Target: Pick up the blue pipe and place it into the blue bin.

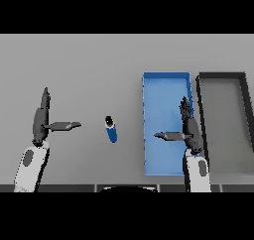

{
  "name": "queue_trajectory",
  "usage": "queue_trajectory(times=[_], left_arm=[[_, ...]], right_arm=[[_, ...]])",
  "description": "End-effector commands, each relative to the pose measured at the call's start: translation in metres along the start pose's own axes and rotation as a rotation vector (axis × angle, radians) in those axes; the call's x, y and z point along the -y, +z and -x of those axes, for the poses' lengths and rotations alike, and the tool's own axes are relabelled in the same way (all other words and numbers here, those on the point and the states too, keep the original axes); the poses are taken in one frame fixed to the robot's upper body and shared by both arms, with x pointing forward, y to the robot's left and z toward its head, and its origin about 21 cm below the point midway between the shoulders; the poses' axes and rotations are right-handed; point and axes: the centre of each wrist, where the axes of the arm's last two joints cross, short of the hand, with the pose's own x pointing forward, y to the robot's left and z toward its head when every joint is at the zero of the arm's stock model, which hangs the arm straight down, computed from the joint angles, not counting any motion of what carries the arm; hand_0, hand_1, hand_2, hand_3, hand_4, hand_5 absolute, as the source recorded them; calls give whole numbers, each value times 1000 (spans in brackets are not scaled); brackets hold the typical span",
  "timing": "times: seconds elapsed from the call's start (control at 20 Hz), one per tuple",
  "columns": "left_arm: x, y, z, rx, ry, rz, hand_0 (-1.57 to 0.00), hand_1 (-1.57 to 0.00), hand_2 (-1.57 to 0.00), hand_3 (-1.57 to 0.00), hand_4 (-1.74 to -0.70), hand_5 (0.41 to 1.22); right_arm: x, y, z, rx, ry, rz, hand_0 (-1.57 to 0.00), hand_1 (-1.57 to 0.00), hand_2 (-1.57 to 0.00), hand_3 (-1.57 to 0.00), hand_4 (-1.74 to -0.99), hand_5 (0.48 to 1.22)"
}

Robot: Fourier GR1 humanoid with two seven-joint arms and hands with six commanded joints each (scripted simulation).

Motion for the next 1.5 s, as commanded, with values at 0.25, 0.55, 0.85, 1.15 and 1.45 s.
queue_trajectory(times=[0.25,0.55,0.85,1.15,1.45], left_arm=[[-8,-5,2,2,-2,-9,1,1,1,1,-1074,591],[-45,-5,-11,61,-154,400,1,1,1,1,-1078,591],[-42,5,-14,94,-135,540,1,1,1,1,-1096,583],[0,32,-11,78,-120,774,1,1,1,1,-1158,497],[43,39,-2,108,-138,816,1,1,1,1,-1186,464]], right_arm=[[-9,-3,1,-4,-2,-1,1,1,1,1,-1225,617],[-4,21,-11,90,245,-132,1,1,1,1,-1215,618],[-3,23,-13,71,287,-135,1,1,1,1,-1187,600],[-5,19,-14,82,286,-151,1,1,1,1,-1208,612],[-8,23,-22,98,276,-146,1,1,1,1,-1223,620]])
